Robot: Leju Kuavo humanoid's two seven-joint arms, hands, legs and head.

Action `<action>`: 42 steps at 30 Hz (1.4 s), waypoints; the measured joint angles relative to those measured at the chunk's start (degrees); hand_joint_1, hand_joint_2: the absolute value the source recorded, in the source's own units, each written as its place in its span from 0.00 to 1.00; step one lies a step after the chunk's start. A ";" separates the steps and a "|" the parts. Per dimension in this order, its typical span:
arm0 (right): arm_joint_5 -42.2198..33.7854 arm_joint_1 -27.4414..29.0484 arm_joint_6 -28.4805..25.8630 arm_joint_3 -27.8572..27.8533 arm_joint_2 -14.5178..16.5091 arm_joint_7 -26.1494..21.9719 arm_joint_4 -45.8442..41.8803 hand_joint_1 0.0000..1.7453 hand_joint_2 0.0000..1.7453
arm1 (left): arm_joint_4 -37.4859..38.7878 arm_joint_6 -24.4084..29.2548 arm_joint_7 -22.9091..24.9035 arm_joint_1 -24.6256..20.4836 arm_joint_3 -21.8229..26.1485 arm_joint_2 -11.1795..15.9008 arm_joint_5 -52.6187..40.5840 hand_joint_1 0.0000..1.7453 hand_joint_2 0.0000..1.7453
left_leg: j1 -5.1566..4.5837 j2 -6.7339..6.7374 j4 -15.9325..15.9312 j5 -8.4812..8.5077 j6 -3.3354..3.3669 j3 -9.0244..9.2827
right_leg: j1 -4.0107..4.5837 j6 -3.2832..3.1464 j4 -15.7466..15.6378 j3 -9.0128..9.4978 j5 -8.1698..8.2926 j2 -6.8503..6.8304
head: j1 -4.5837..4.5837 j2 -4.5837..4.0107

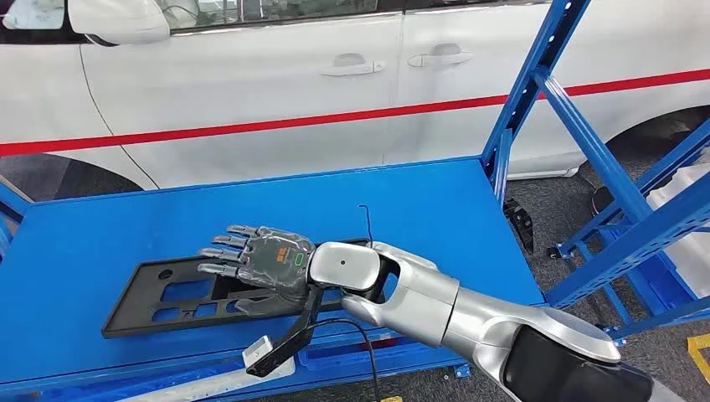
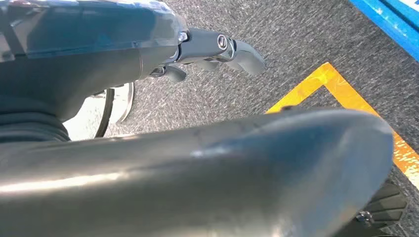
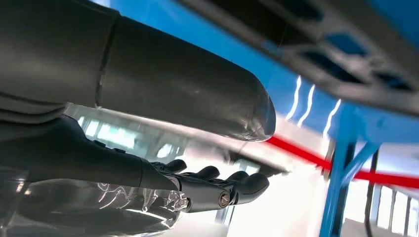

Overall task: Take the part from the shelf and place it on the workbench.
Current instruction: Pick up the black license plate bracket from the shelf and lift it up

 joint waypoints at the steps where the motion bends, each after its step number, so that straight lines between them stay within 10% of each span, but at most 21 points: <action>1: -0.72 -0.08 0.86 0.19 -0.39 0.21 -0.36 0.00 0.00 | 0.00 0.01 -0.03 0.07 0.07 0.00 0.07 0.00 0.00 | 0.00 0.00 0.00 0.00 0.00 0.00 | 0.00 0.00 0.00 0.00 0.00 0.00 | 0.00 0.00; 16: -11.98 -6.53 8.74 2.14 -16.17 2.22 -11.81 0.00 0.00 | 0.00 -0.08 0.61 -0.06 0.67 0.00 -0.55 0.00 0.00 | -0.04 -0.04 0.06 0.00 0.02 0.00 | -0.06 0.05 -0.01 0.05 0.06 0.02 | 0.01 0.00; 25: -12.64 -6.80 8.43 2.67 -19.11 2.75 -14.34 0.00 0.00 | 0.00 -0.13 0.67 -0.44 0.72 -0.08 -0.65 0.00 0.00 | -0.03 0.00 0.05 -0.01 0.02 0.00 | -0.04 0.05 -0.01 0.03 0.06 0.02 | 0.01 0.00; 42: -0.99 18.05 -17.81 -3.88 -18.89 1.33 -10.74 0.00 0.00 | 0.00 -0.50 1.62 -0.88 0.74 -0.11 -1.74 0.00 0.00 | -0.04 -0.03 0.03 -0.13 0.04 0.00 | 0.04 0.05 -0.06 0.09 -0.01 0.01 | 0.01 0.00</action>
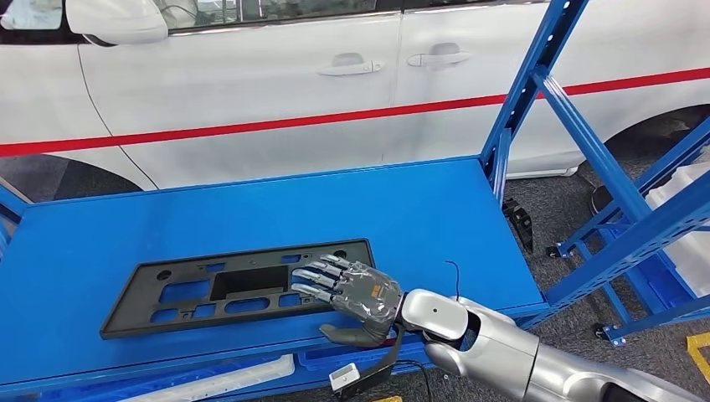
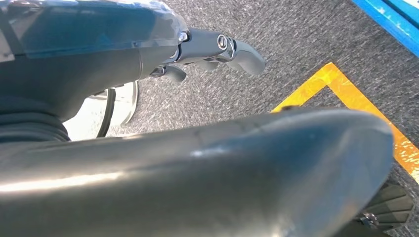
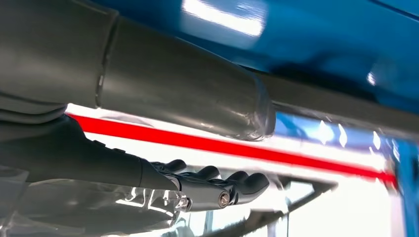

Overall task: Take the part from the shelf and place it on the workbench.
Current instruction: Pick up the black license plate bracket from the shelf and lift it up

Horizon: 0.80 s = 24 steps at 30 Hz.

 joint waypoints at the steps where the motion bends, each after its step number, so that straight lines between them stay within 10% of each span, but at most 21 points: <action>1: 0.39 1.30 -2.01 -1.18 1.21 -1.57 1.55 0.00 0.00 | 0.00 -0.10 0.11 -0.11 0.00 -0.01 -0.15 0.00 0.00 | 0.00 0.00 0.00 0.00 0.00 0.01 | 0.02 -0.01 0.00 0.00 -0.01 -0.01 | 0.00 0.00; 10: 17.99 10.67 -22.02 -10.58 13.83 -1.96 13.91 0.00 0.00 | 0.00 -0.49 1.01 -0.33 -0.13 -0.02 -1.33 0.00 0.00 | 0.04 0.02 -0.02 -0.03 -0.07 0.05 | 0.07 -0.15 0.02 -0.02 -0.10 -0.01 | 0.00 0.00; 16: 38.28 14.77 -23.27 -15.05 20.40 7.09 16.07 0.00 0.00 | 0.00 -0.11 1.04 -0.29 -0.16 -0.07 -1.51 0.00 0.00 | 0.05 0.02 -0.03 -0.07 -0.11 0.04 | 0.05 -0.15 0.02 -0.03 -0.12 0.00 | -0.01 0.00; 24: 39.78 13.58 -23.33 -12.20 22.14 19.35 16.22 0.00 0.00 | 0.00 0.28 1.53 -0.26 -1.23 -0.27 -1.68 0.00 0.00 | 0.05 0.02 -0.02 -0.05 -0.08 0.05 | 0.00 -0.14 0.01 0.00 -0.11 -0.01 | 0.00 0.00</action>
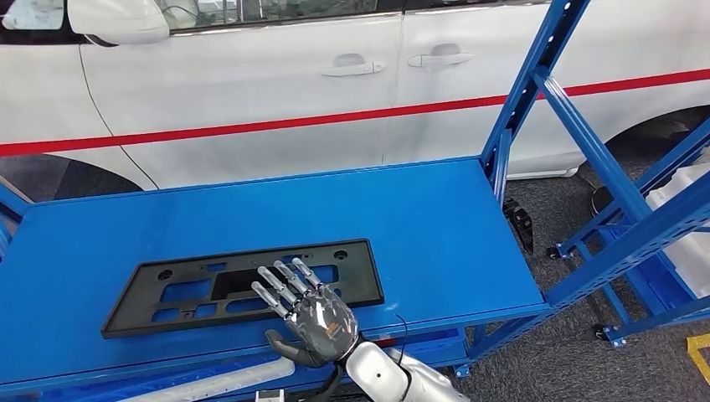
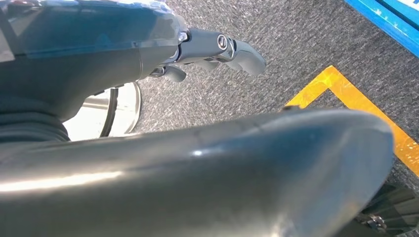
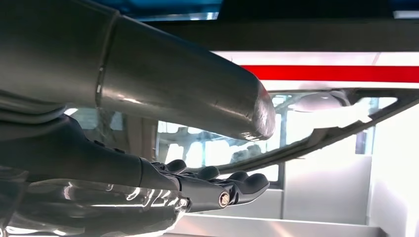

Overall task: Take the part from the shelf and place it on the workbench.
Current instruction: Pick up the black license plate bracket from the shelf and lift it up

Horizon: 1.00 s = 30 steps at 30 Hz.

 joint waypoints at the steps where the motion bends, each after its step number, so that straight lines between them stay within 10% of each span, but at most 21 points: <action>1: 0.00 -0.13 -0.01 0.35 0.00 0.17 0.00 0.00 0.00 | 0.00 0.00 0.02 0.00 -0.10 -0.01 0.00 0.00 0.00 | 0.00 0.00 0.00 0.01 0.01 0.00 | -0.01 0.00 0.00 0.00 0.00 0.00 | 0.00 0.00; 16: 0.02 -5.40 -0.01 7.61 -0.09 7.31 1.56 0.00 0.00 | 0.00 -0.28 0.84 -0.56 -2.03 -0.33 0.00 0.00 0.00 | -0.01 0.03 0.01 0.01 0.00 0.06 | 0.04 -0.01 0.00 0.03 0.01 0.02 | -0.01 0.00; 26: -8.74 -8.70 4.79 4.62 2.71 -14.30 9.73 0.02 0.00 | 0.00 -0.19 0.79 -0.91 -2.64 -0.54 0.22 0.00 0.00 | -0.01 0.01 0.01 0.01 0.00 0.06 | 0.01 -0.01 0.01 0.06 0.01 0.00 | -0.01 0.00; 30: -9.59 -9.00 6.99 3.86 3.02 -15.86 11.22 0.66 0.00 | 0.00 -0.51 0.62 -1.05 -2.68 -0.52 0.15 0.00 0.00 | -0.07 0.01 0.05 0.00 0.01 0.06 | -0.02 0.00 -0.01 0.06 0.02 0.00 | -0.02 0.00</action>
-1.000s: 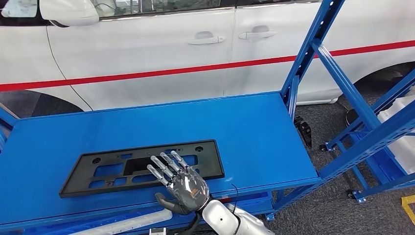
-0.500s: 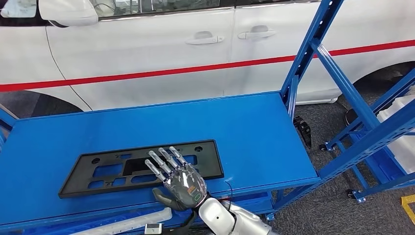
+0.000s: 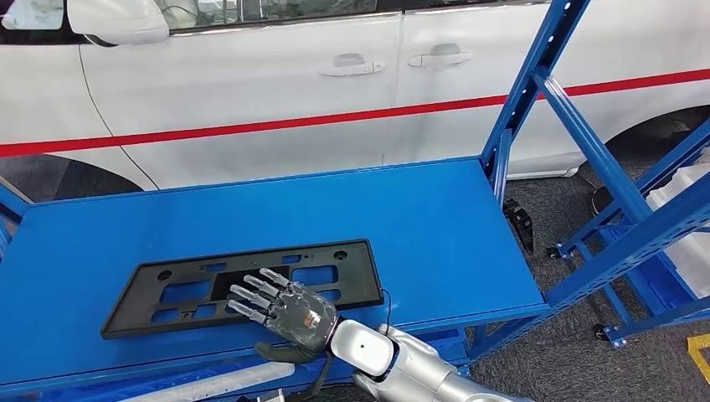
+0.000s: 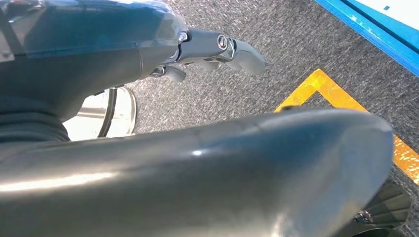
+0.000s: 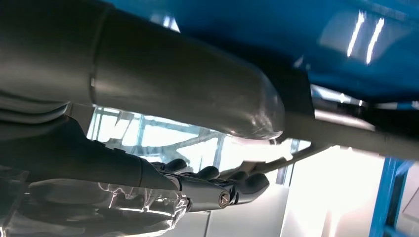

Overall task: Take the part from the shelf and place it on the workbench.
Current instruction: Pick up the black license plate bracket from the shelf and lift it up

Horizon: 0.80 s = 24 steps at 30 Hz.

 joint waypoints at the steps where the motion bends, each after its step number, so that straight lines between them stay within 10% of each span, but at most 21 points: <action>1: 0.03 -0.09 0.50 -0.03 0.01 -0.09 0.30 0.77 0.00 | 0.00 -0.06 0.00 -0.05 -0.01 0.01 0.02 0.00 0.00 | -0.05 0.00 0.01 0.00 0.00 -0.01 | -0.01 0.01 -0.01 0.00 0.00 0.00 | 0.01 0.00; 5: 0.19 -0.97 1.67 -0.03 0.10 -0.37 1.41 0.99 0.00 | 0.00 0.12 -0.13 -0.12 0.00 0.05 0.19 0.00 0.00 | -0.17 0.00 0.07 -0.03 0.03 -0.05 | -0.13 0.06 -0.01 0.03 0.03 0.01 | 0.00 0.00; 15: 4.07 -3.91 0.31 0.28 0.22 3.45 3.11 1.00 0.00 | 0.00 0.66 -0.56 -0.14 0.00 0.11 0.16 0.00 0.00 | -0.10 -0.14 -0.06 -0.35 1.07 0.16 | -0.46 0.90 0.18 0.25 -0.44 -0.13 | 0.01 0.00; 19: 8.29 -4.55 -1.27 1.05 0.15 7.04 3.36 0.99 0.00 | 0.00 1.03 -0.73 -0.05 0.00 0.07 0.21 0.00 0.00 | 0.18 -0.37 -0.80 -0.17 1.72 0.73 | -0.50 1.47 12.00 -5.95 -6.11 -0.18 | 0.02 0.00; 21: 9.42 -4.70 -2.26 1.82 0.01 8.97 3.65 0.92 0.00 | 0.00 1.11 -0.72 0.12 0.00 0.05 0.24 0.00 0.00 | 0.17 -0.83 -0.76 -0.25 1.66 0.75 | -0.58 1.61 17.13 -9.33 -6.87 -0.19 | 0.02 0.00; 24: 9.59 -5.62 -3.25 3.54 -0.22 11.52 4.11 0.32 0.00 | 0.00 1.13 -0.72 0.20 0.00 -0.05 0.28 0.00 0.00 | 0.23 -1.97 -0.39 -0.48 1.19 0.86 | -0.90 1.33 8.94 -6.62 -0.74 0.41 | 0.02 0.00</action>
